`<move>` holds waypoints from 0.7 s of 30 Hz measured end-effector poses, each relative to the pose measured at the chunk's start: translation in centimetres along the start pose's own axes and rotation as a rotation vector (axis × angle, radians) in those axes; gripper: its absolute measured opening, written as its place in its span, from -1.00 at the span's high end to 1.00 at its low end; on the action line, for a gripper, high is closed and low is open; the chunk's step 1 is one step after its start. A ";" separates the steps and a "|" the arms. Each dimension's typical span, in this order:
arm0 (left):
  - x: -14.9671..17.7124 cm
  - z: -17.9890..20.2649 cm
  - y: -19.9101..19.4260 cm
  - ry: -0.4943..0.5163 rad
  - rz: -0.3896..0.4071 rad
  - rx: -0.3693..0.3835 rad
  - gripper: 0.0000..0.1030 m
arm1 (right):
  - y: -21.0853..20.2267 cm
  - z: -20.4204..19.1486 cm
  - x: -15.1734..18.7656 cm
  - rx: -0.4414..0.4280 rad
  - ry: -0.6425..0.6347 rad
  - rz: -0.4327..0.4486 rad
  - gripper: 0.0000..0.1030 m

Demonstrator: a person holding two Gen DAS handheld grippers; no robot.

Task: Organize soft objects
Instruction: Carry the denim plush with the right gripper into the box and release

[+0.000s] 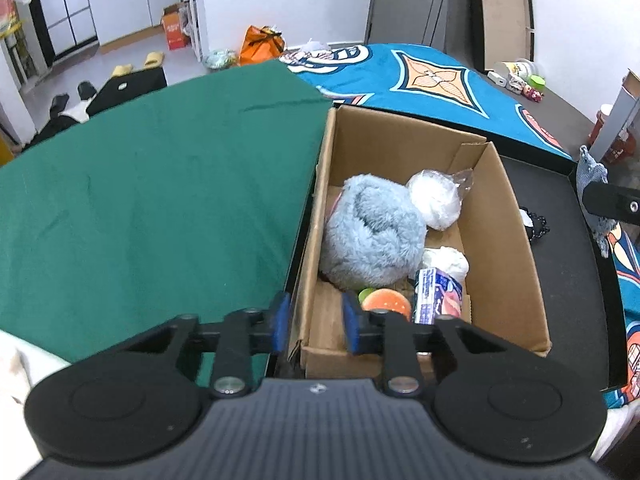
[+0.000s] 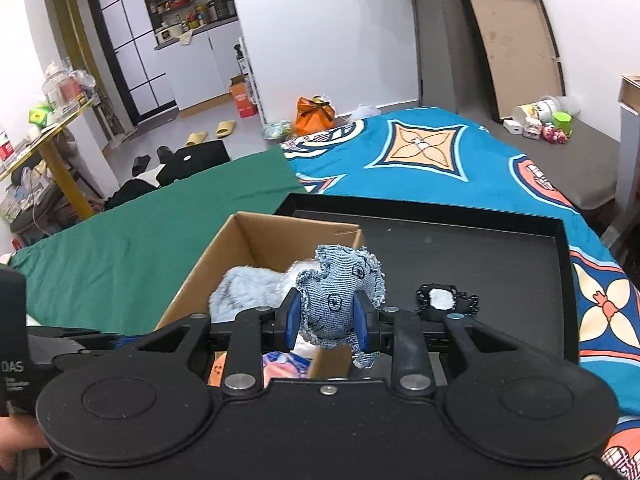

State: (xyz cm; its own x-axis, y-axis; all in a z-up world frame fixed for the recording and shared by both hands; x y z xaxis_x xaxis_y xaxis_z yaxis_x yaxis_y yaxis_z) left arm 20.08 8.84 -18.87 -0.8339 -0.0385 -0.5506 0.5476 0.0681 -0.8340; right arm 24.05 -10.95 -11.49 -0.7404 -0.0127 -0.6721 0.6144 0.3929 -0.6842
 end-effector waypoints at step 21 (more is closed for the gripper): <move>0.5 -1.3 -0.1 -0.051 0.032 0.048 0.82 | 1.6 -3.6 2.5 -0.033 -0.003 -0.101 0.07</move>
State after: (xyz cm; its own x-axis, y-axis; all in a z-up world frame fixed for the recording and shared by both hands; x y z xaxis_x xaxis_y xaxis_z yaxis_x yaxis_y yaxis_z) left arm 19.52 10.14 -19.03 -0.8119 -0.0879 -0.5772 0.5777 0.0223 -0.8159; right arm 22.23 -7.04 -13.22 -0.7972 -0.0566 -0.6011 0.5274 0.4192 -0.7390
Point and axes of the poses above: each gripper's, at about its wrist camera, not at the fingertips, and y roughly the way its jaws point, z to its right, x to its underside, the point moved 6 cm from there along y, roughly the way its jaws point, and after that the axes turned 9 degrees about y, right-handed, at the moved point
